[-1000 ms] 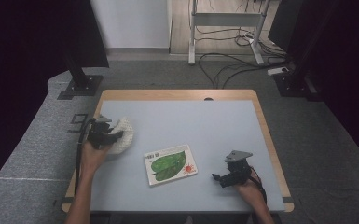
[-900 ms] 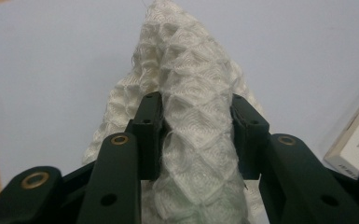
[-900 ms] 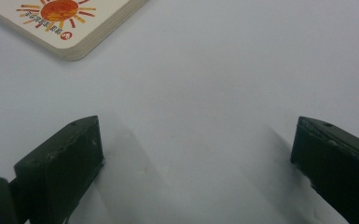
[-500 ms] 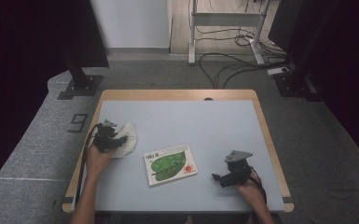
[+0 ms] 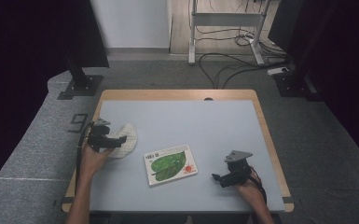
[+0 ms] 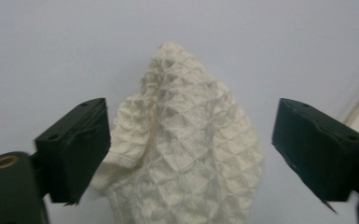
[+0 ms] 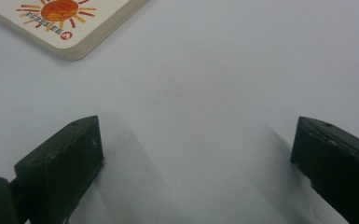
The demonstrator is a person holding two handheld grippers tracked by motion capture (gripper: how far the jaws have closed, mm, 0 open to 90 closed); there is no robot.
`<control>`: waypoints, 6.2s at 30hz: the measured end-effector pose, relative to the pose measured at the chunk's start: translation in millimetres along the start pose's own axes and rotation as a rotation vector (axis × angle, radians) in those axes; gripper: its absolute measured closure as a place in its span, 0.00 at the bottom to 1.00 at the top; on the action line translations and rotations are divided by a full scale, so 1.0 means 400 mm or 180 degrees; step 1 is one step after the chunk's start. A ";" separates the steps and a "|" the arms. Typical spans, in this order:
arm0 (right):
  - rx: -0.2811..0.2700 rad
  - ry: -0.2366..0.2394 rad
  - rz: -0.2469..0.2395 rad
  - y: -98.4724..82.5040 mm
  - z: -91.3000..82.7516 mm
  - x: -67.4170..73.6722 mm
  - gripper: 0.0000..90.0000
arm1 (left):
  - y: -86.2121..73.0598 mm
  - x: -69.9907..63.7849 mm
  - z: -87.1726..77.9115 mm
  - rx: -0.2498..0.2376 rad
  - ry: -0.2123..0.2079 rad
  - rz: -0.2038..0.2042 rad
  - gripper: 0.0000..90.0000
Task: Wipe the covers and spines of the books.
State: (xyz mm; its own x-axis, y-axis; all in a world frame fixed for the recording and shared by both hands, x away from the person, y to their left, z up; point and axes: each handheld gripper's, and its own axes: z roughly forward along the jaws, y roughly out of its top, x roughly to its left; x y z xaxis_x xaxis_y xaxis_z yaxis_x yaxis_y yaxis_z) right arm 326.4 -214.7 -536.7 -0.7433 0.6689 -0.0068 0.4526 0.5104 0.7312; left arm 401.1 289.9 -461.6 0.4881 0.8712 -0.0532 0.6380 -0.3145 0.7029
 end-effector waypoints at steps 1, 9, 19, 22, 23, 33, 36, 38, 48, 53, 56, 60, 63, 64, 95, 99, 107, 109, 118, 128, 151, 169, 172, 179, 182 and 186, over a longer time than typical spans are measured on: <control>0.0000 0.0000 0.0001 0.000 0.000 0.000 0.02 | -0.001 -0.002 -0.004 -0.0002 -0.0022 0.0030 0.04; 0.0000 -0.0001 0.0000 0.000 0.000 0.000 0.02 | -0.005 -0.027 -0.060 -0.0167 -0.0177 0.0216 0.00; 0.0001 -0.0001 0.0001 0.000 0.000 0.000 0.02 | -0.015 -0.114 -0.102 -0.0238 -0.0346 0.0563 0.00; 0.0000 0.0000 0.0001 0.000 0.000 0.000 0.02 | -0.024 -0.138 -0.099 -0.0228 -0.0421 0.0627 0.00; 0.0000 0.0000 0.0001 0.000 0.000 0.000 0.02 | -0.028 -0.146 -0.096 -0.0223 -0.0439 0.0650 0.00; 0.0004 0.0005 -0.0003 0.000 0.000 -0.001 0.02 | -0.085 -0.200 -0.048 -0.0115 -0.0615 0.0762 0.00; 0.0000 0.0000 0.0003 0.000 0.000 0.000 0.02 | -0.098 -0.214 -0.035 -0.0078 -0.0655 0.0801 0.00; 0.0001 0.0000 0.0002 0.000 0.000 0.000 0.02 | -0.107 -0.222 -0.026 -0.0062 -0.0673 0.0831 0.00; 0.0000 0.0000 0.0002 0.000 0.000 0.000 0.02 | -0.149 -0.250 0.023 0.0157 -0.0710 0.0931 0.00; 0.0001 0.0001 0.0005 0.000 0.000 0.000 0.02 | -0.162 -0.256 0.038 0.0229 -0.0682 0.0980 0.00; 0.0002 0.0001 0.0005 0.000 0.000 0.000 0.02 | -0.166 -0.262 0.048 0.0303 -0.0648 0.1063 0.00; 0.0001 0.0001 0.0002 0.000 0.000 0.000 0.02 | -0.172 -0.259 0.055 0.0286 -0.0698 0.1059 0.00; 0.0002 0.0003 0.0003 0.000 0.000 0.000 0.02 | -0.178 -0.255 0.058 0.0234 -0.0744 0.1009 0.00; 0.0002 0.0002 0.0003 0.000 0.000 0.000 0.02 | -0.179 -0.253 0.059 0.0220 -0.0772 0.0992 0.00; 0.0021 0.0091 -0.0060 0.045 -0.008 -0.012 0.03 | -0.164 -0.325 0.096 0.0220 -0.1051 0.1157 0.00; -0.0019 0.0142 -0.0038 0.062 -0.001 -0.015 0.03 | -0.165 -0.325 0.096 0.0231 -0.1052 0.1161 0.00; -0.0044 0.0239 -0.0054 0.118 0.031 -0.011 0.01 | -0.165 -0.328 0.095 0.0235 -0.1033 0.1170 0.00; -0.0033 0.0270 -0.0082 0.134 0.043 -0.007 0.01 | -0.166 -0.330 0.096 0.0232 -0.1030 0.1165 0.00; 0.0047 0.0365 -0.0181 0.202 0.115 0.008 0.01 | -0.167 -0.336 0.096 0.0226 -0.0996 0.1130 0.00; 0.0109 0.0503 -0.0157 0.248 0.198 0.015 0.01 | -0.167 -0.336 0.096 0.0229 -0.0988 0.1117 0.00; 0.0114 0.0832 0.0137 0.275 0.260 0.026 0.00 | -0.167 -0.337 0.096 0.0225 -0.0989 0.1118 0.00; -0.0313 0.0951 0.0175 0.305 0.152 0.034 0.01 | -0.167 -0.336 0.096 0.0226 -0.0991 0.1122 0.00; -0.0366 0.1026 0.0242 0.299 0.138 0.031 0.02 | -0.167 -0.336 0.096 0.0225 -0.0991 0.1121 0.00; -0.0385 0.1049 0.0280 0.294 0.127 0.033 0.02 | -0.168 -0.336 0.096 0.0225 -0.0992 0.1121 0.00; -0.0407 0.1059 0.0296 0.290 0.122 0.036 0.02 | -0.168 -0.336 0.096 0.0225 -0.0992 0.1121 0.00; -0.0375 0.1138 0.0229 0.280 0.110 0.049 0.05 | -0.168 -0.336 0.096 0.0225 -0.0990 0.1120 0.00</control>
State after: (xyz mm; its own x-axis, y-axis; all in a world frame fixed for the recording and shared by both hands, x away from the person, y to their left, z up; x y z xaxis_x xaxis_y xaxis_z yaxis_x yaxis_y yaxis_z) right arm 384.2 -120.7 -485.0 -0.8460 0.4594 0.2705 0.4656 0.3894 0.7947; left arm 315.4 179.3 -528.7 0.8302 0.5562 -0.0381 0.4356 -0.6046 0.6669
